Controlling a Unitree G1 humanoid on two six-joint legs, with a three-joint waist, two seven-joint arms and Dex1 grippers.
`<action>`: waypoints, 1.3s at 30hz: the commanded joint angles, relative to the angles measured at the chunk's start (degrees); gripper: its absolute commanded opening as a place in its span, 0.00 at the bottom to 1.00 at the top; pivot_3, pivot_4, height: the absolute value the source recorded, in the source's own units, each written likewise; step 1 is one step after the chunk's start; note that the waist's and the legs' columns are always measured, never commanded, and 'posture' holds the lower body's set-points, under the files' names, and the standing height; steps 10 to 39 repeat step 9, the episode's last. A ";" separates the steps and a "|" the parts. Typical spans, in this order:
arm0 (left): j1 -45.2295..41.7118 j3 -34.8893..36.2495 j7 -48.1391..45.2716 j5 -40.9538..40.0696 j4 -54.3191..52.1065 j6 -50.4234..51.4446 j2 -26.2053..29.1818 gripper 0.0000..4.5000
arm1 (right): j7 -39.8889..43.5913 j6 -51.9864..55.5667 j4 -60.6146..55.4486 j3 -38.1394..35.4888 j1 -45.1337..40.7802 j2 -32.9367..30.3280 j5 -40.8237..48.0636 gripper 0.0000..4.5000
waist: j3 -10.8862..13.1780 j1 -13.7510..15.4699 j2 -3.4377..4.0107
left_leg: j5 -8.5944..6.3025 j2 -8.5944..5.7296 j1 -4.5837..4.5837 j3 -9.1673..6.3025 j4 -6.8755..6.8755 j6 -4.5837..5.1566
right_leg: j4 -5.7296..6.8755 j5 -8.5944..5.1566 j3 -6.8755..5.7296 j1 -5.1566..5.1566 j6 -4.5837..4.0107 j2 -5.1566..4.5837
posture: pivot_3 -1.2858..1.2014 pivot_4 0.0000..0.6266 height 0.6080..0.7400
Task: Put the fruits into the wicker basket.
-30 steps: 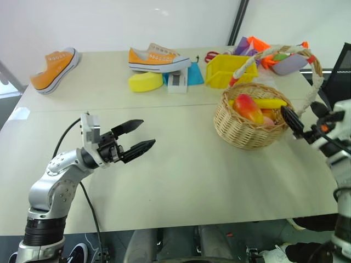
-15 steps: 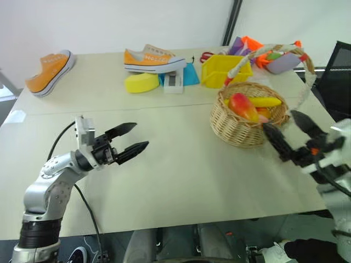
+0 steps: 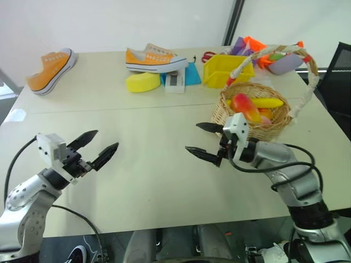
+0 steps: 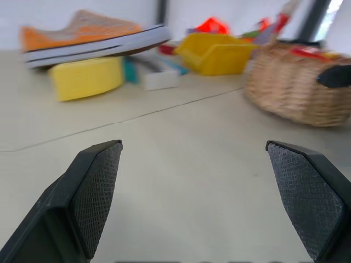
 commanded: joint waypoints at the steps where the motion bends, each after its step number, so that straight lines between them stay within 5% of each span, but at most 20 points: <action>1: 1.73 2.17 5.58 3.77 -2.13 -1.52 -1.49 1.00 | 2.62 -3.10 0.78 0.70 -2.00 1.22 -1.60 1.00 | 0.00 0.16 0.00 | 0.00 0.00 0.00 0.00 -0.01 0.00 | 0.00 0.02 0.00 -0.01 0.03 0.00 | 0.52 0.24 1.00; 39: 0.22 0.91 9.43 2.16 -2.96 2.45 -2.32 1.00 | 4.77 -5.85 5.99 0.20 -3.70 3.75 -3.73 1.00 | -0.05 -0.03 -0.08 | -0.02 -0.02 0.01 0.01 0.04 -0.04 | 0.00 0.01 0.00 0.00 -0.01 -0.04 | 0.52 0.24 1.00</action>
